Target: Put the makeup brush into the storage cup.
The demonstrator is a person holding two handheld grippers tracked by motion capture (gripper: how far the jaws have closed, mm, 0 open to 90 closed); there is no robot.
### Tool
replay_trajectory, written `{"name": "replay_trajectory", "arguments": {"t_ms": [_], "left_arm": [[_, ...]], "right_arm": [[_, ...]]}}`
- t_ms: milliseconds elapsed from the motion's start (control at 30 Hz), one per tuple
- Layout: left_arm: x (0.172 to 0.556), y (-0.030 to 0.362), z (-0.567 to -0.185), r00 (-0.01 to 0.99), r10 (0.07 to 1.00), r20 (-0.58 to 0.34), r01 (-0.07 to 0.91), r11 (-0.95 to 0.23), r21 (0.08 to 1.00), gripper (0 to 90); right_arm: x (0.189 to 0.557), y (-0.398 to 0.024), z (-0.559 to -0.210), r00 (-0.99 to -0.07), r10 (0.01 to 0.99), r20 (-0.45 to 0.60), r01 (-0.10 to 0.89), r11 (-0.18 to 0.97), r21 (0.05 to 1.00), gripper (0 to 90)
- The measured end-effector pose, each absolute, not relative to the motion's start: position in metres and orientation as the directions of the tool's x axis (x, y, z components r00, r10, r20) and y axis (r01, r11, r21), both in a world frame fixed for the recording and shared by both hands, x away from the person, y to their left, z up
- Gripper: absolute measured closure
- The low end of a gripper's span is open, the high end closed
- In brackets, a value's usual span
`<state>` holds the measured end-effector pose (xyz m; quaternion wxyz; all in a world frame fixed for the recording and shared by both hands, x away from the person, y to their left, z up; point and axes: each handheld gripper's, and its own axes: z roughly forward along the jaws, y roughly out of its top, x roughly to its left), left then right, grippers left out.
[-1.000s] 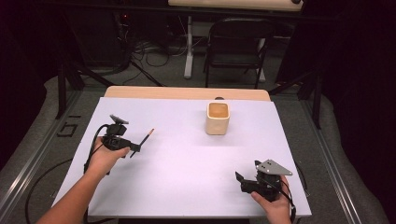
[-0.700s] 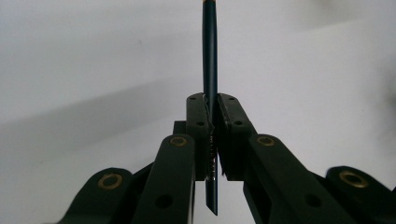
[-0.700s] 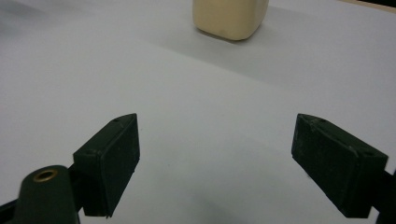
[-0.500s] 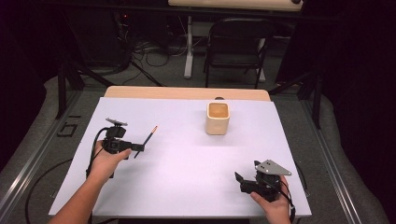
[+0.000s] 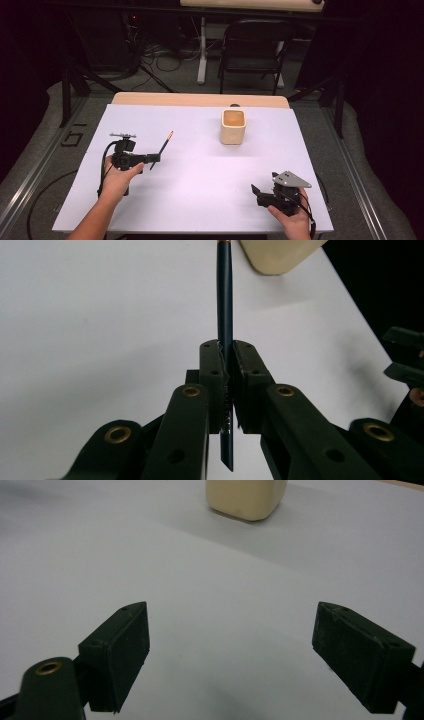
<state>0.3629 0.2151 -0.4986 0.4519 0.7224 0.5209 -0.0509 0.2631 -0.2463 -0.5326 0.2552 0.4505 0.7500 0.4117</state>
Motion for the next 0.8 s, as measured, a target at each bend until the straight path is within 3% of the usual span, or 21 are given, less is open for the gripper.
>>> {"name": "replay_trajectory", "arguments": {"t_ms": [800], "left_arm": [[0.326,0.184,-0.489,0.599,0.665,-0.447,0.64,-0.063,0.765,84.5]], "right_arm": [[0.264,-0.242,-0.532,-0.48,0.877,0.016,0.476,0.245,0.845,15.0]]}}
